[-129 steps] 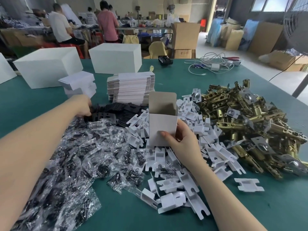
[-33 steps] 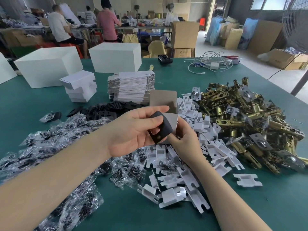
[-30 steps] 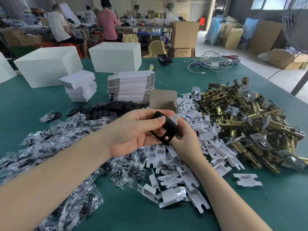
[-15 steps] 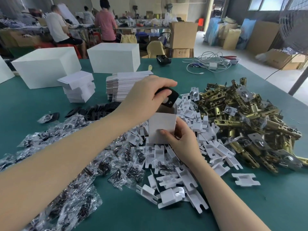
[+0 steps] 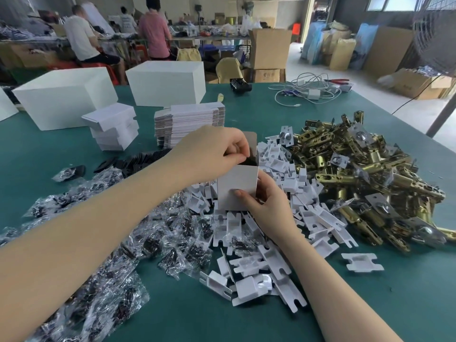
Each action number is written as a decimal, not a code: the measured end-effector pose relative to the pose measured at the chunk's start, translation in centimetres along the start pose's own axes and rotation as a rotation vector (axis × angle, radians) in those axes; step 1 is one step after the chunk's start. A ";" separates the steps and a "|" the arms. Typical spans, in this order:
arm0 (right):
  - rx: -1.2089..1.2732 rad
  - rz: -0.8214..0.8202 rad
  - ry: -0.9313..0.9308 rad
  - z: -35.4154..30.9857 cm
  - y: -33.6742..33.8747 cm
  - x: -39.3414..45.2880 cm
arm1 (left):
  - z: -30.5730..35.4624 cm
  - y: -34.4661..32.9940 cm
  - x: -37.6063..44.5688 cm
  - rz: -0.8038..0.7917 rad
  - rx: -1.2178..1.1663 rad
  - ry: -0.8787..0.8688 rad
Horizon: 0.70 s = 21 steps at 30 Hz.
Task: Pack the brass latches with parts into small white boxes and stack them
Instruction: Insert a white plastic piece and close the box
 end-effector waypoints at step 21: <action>-0.019 0.011 0.000 -0.2 0.0 0.0 | -0.5 0.4 0.3 -0.151 0.027 0.001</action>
Point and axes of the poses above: each hand's wrist, its own x-axis towards the middle knuckle, its own y-axis out of the back of the hand, z = x × y, the point moved 6 cm from there along x, towards the middle knuckle, and after that the axes turned 10 degrees about -z, right-handed, at the moved point
